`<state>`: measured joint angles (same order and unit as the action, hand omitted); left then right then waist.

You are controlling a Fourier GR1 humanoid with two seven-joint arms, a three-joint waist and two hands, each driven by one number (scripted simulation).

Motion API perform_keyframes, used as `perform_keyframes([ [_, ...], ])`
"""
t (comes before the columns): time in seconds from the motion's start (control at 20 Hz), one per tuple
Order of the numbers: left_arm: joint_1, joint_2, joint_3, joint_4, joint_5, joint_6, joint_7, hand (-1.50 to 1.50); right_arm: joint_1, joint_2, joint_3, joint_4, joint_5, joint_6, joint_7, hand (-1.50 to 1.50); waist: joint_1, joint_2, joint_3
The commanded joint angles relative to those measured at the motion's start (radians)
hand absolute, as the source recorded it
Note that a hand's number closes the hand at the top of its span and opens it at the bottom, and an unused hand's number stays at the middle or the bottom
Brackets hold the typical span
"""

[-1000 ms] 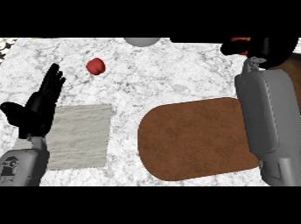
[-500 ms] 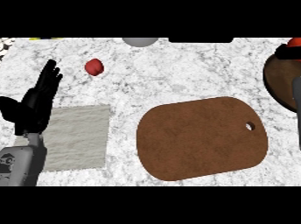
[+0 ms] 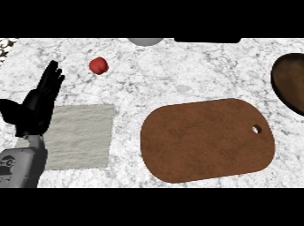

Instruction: Pick the tomato from the cutting board and place it in the pan

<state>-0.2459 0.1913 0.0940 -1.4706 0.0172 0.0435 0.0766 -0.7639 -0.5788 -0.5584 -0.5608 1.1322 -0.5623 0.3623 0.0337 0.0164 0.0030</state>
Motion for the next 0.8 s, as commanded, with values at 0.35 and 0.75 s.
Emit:
perform_keyframes([
  [0.35, -0.023, -0.005, -0.026, -0.034, -0.007, -0.006, 0.05, 0.0, -0.016, -0.074, -0.161, 0.28, -0.178, -0.055, -0.219, -1.5, 0.029, 0.009, 0.004],
  [0.75, 0.008, -0.031, -0.023, 0.004, -0.016, 0.007, -0.029, 0.0, 0.031, -0.098, -0.293, 0.333, -0.362, 0.176, -0.449, -1.5, 0.023, 0.014, 0.006],
])
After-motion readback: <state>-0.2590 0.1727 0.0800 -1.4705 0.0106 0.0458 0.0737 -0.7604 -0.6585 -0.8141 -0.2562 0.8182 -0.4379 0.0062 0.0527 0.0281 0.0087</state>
